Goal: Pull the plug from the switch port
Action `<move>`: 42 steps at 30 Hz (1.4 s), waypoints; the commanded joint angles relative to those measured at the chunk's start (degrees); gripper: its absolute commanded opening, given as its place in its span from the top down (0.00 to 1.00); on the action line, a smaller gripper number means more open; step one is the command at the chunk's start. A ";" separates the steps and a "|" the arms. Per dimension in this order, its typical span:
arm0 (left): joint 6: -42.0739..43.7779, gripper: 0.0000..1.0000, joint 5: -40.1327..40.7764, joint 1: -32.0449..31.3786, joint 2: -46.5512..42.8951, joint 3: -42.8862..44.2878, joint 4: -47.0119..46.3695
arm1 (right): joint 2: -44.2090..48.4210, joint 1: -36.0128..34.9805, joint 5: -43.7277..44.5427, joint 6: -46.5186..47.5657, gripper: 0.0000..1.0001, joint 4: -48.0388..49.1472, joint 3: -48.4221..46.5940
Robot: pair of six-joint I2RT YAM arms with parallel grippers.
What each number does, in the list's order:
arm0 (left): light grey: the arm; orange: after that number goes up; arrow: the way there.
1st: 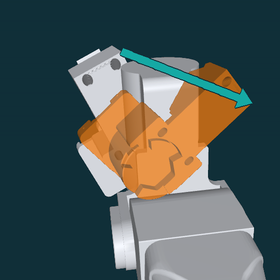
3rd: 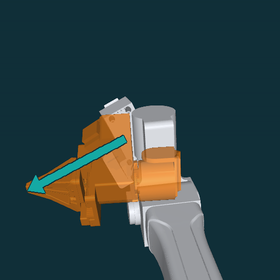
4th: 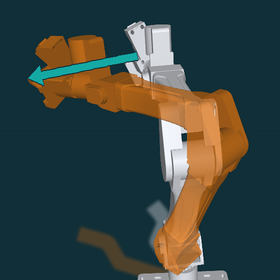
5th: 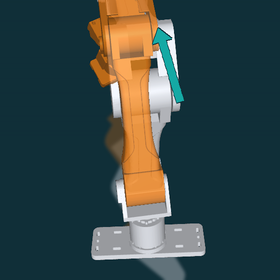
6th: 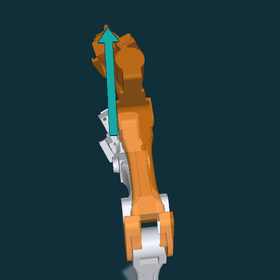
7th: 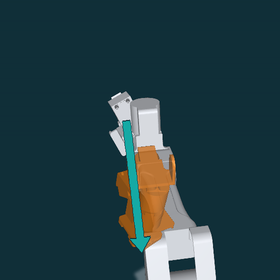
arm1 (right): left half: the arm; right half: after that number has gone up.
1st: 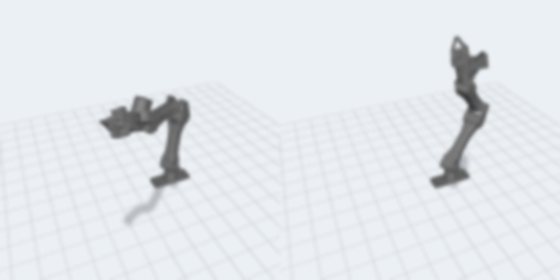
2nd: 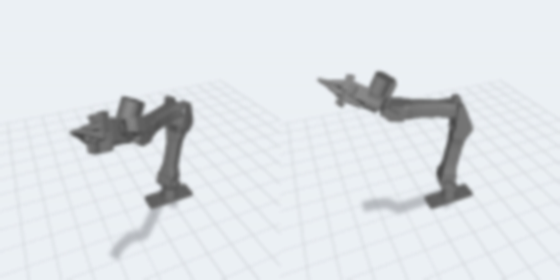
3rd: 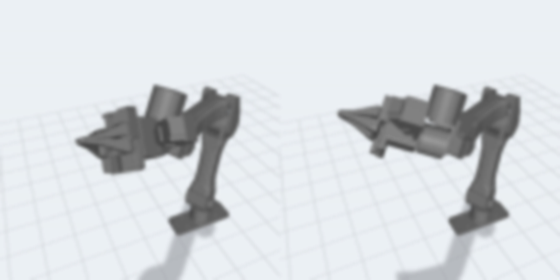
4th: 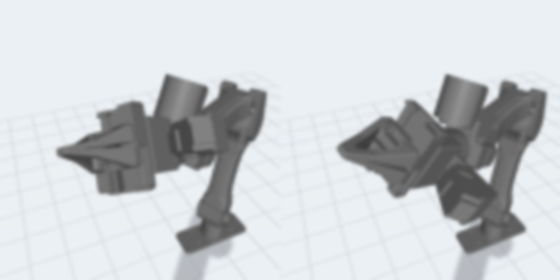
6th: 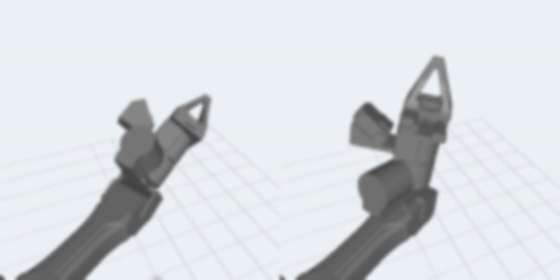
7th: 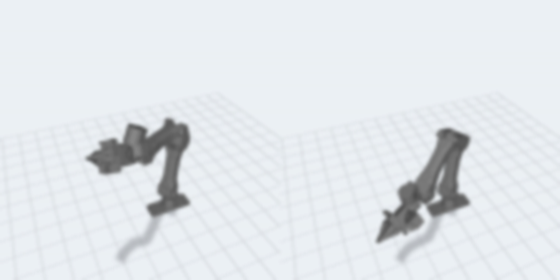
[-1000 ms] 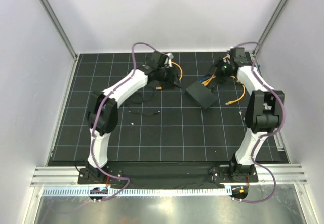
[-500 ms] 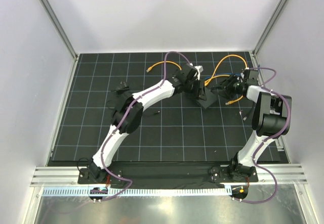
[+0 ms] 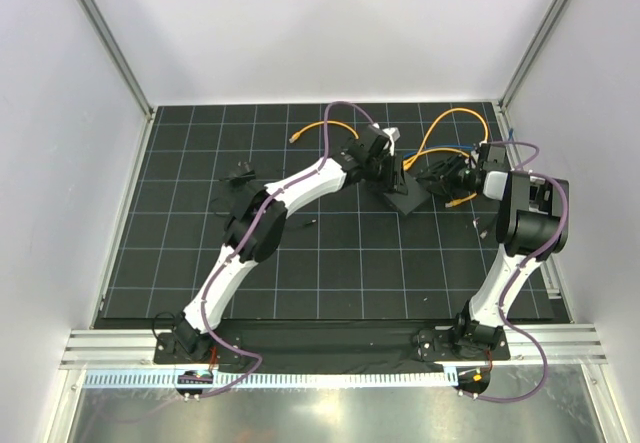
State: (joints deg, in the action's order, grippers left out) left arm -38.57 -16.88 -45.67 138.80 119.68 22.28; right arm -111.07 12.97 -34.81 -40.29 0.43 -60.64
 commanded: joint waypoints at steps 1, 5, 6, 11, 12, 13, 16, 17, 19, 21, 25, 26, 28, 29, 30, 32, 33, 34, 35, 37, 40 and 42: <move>-0.45 0.54 0.89 0.14 -0.02 3.45 -2.95 | -0.29 0.12 -1.49 -1.28 0.51 3.44 -1.32; -1.16 0.55 2.29 0.58 -1.60 3.55 -0.14 | 0.58 0.12 -0.62 -1.45 0.52 0.20 -2.63; -1.07 0.54 2.90 1.28 -3.26 3.20 0.56 | 0.67 0.12 0.43 -1.28 0.52 -0.07 -3.07; -0.99 0.55 3.35 4.18 -6.52 3.89 4.17 | 0.94 0.12 2.37 -3.56 0.48 -4.90 -4.75; -0.46 0.55 3.35 4.36 -7.22 3.81 4.35 | 1.29 0.12 3.42 -3.56 0.48 -6.21 -5.01; -0.20 0.57 3.35 4.45 -7.40 3.63 4.35 | 1.55 0.12 5.08 -3.39 0.48 -7.45 -5.10; -1.33 0.58 2.48 4.36 -7.06 3.19 4.00 | 2.69 0.04 7.55 -3.48 0.46 -8.42 -4.84; -2.03 0.59 1.60 4.36 -6.62 3.28 3.21 | 2.87 0.12 7.65 -2.95 0.46 -8.16 -4.66; -2.04 0.60 0.71 4.10 -5.74 3.54 3.12 | 3.31 0.04 8.00 -3.21 0.46 -7.20 -3.79; -2.56 0.61 1.33 4.10 -5.56 3.46 2.86 | 3.66 0.12 6.60 -5.49 0.46 -4.92 -2.65; -0.99 0.64 1.94 3.05 -5.38 4.51 1.62 | 2.88 -0.05 4.22 -5.77 0.46 -2.88 -2.89; -0.38 0.64 2.12 2.70 -5.04 4.69 1.19 | 2.35 0.03 3.96 -5.15 0.47 -3.41 -3.42; -0.28 0.65 1.68 2.52 -4.86 4.78 0.05 | 1.38 0.03 2.90 -4.71 0.47 -3.07 -4.13; -0.46 0.66 1.51 2.52 -4.42 4.69 -0.13 | 1.03 -0.05 2.55 -5.05 0.48 -2.11 -4.05; -0.72 0.67 0.98 2.60 -4.07 4.95 -0.48 | 0.94 0.03 1.68 -5.15 0.49 -0.88 -3.61; -0.90 0.68 -0.17 2.52 -3.19 5.30 -1.01 | 0.42 -0.14 1.59 -4.80 0.50 1.15 -3.34; -0.90 0.68 -0.17 2.34 -2.75 5.13 -1.45 | 0.06 -0.05 1.15 -4.36 0.51 0.98 -3.60; -1.51 0.68 -0.17 2.34 -2.40 5.21 -1.98 | -0.20 -0.14 0.88 -4.18 0.52 1.33 -3.69; -2.12 0.69 -0.43 2.43 -1.96 5.30 -2.42 | -0.99 -0.14 0.36 -4.27 0.52 1.77 -3.52; -2.65 0.70 -1.22 2.25 -0.64 5.56 -3.73 | -1.78 -0.05 -1.05 -3.83 0.54 2.73 -3.69; -3.00 0.71 -0.87 2.16 1.20 6.35 -3.91 | -2.40 -0.14 -2.27 -3.74 0.56 3.78 -3.61; -3.62 0.72 -1.04 2.25 2.17 6.71 -3.91 | -3.01 -0.14 -2.98 -3.83 0.58 4.49 -3.61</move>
State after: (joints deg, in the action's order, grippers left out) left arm -41.12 -16.71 -43.42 139.20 123.96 20.93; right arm -113.60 12.97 -35.05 -44.95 1.32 -63.20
